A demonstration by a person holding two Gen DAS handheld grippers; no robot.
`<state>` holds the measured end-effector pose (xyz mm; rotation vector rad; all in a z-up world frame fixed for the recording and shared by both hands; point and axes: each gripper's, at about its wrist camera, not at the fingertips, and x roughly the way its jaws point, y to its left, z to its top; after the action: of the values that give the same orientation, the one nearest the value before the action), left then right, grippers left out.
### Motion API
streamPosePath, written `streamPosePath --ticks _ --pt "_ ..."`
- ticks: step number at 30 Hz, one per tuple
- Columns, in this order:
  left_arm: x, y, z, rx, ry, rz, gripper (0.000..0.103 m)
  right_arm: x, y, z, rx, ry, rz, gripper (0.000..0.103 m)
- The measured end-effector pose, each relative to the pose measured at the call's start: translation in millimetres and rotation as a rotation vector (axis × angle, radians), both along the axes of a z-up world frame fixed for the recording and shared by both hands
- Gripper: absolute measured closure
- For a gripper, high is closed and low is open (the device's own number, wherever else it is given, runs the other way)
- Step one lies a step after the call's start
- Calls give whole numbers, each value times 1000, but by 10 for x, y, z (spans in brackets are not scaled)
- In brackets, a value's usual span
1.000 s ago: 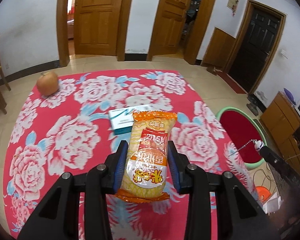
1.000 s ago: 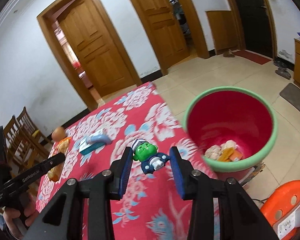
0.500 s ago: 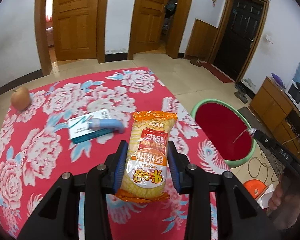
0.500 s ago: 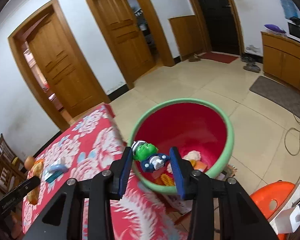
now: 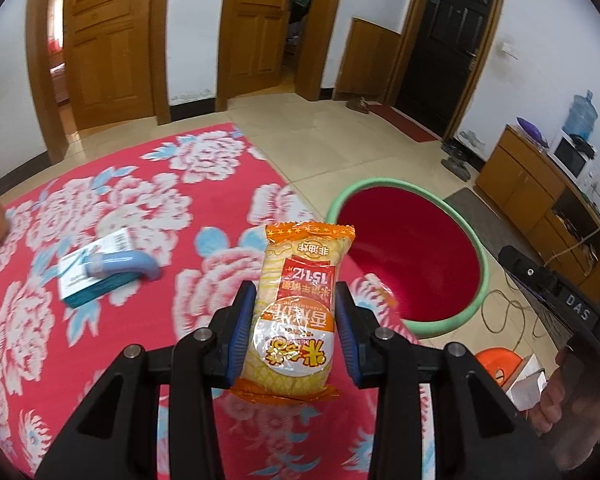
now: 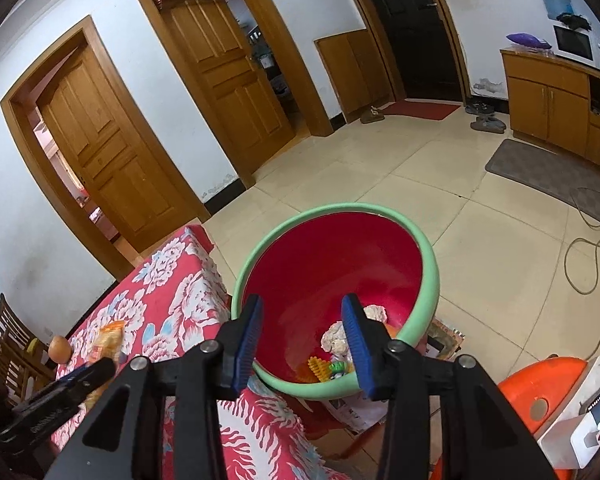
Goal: Collect trash
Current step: 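Open the right gripper to drop the toy while the left drops the snack bag, then move both open grippers back over the table toward the blue tube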
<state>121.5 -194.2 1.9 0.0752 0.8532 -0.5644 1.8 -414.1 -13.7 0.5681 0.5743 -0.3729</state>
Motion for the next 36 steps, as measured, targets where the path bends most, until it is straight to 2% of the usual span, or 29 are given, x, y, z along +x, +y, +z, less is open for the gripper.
streamPosePath --ticks 10,19,22,24,25,36 --pt "64 -504 -204 11 41 -79 64 -156 -94 38 39 -38 -29 45" --pt "103 -961 -327 74 27 -144 64 -215 -176 -38 64 -43 -57 42" --pt "101 -1021 -337 75 39 -155 61 -222 -220 -64 83 -44 -64 38" --pt "101 -1032 -333 70 48 -157 51 -237 -232 -78 91 -47 -66 37" --pt "95 -1032 -324 65 45 -157 50 -239 -236 -77 90 -46 -66 37" --pt "22 -790 -91 52 -7 -117 49 -254 -186 -28 72 -61 -38 28"
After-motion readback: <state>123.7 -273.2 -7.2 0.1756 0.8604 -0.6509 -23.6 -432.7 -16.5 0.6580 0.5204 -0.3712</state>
